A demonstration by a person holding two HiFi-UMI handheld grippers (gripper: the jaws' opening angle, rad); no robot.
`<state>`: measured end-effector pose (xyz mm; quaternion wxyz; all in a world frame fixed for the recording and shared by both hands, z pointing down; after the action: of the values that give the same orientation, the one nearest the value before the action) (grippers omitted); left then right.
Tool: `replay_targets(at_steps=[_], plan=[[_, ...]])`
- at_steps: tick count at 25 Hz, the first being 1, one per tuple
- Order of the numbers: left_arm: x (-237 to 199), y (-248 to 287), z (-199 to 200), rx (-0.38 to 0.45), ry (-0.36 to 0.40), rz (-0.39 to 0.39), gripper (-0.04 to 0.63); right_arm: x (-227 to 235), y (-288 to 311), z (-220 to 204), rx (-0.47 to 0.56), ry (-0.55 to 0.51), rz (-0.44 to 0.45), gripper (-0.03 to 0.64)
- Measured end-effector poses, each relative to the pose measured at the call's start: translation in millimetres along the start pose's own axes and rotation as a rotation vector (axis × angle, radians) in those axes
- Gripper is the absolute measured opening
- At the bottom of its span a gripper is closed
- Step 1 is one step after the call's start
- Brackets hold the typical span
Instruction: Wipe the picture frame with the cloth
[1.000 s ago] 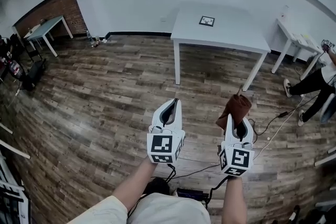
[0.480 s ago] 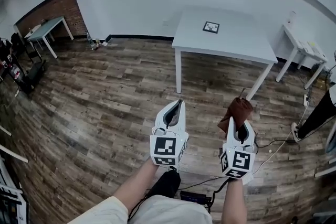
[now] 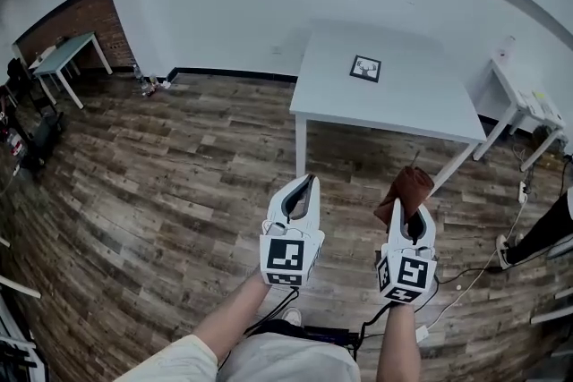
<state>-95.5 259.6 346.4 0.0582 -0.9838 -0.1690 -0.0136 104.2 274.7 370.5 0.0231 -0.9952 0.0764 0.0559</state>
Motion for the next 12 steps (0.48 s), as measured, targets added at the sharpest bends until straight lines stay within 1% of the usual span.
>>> replay_targets(at_steps=[3, 6, 9, 12], plan=[[-20, 44, -6, -0.010, -0.017, 0.009, 0.000, 3, 44, 1, -0.001, -0.002, 0.012, 0.106], [-27, 84, -14, -0.018, -0.039, 0.003, 0.000, 14, 82, -10, -0.012, 0.009, 0.008, 0.106], [-32, 128, -22, -0.019, -0.022, 0.000, 0.000, 28, 127, -24, -0.018, 0.020, 0.008, 0.106], [-35, 183, -32, -0.021, -0.008, 0.000, 0.000, 46, 181, -36, -0.023, 0.019, 0.022, 0.106]])
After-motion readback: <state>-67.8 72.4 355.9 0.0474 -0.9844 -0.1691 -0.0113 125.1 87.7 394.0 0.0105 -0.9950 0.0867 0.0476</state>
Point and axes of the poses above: the fingertips, and each gripper's own axes: y forward along the fingers, x to its right, z out of its top, the point moved 1 cm from there along -y, backward along the fingers, and after that the axes turned 1 degree about -x, right-handed, at the moved point
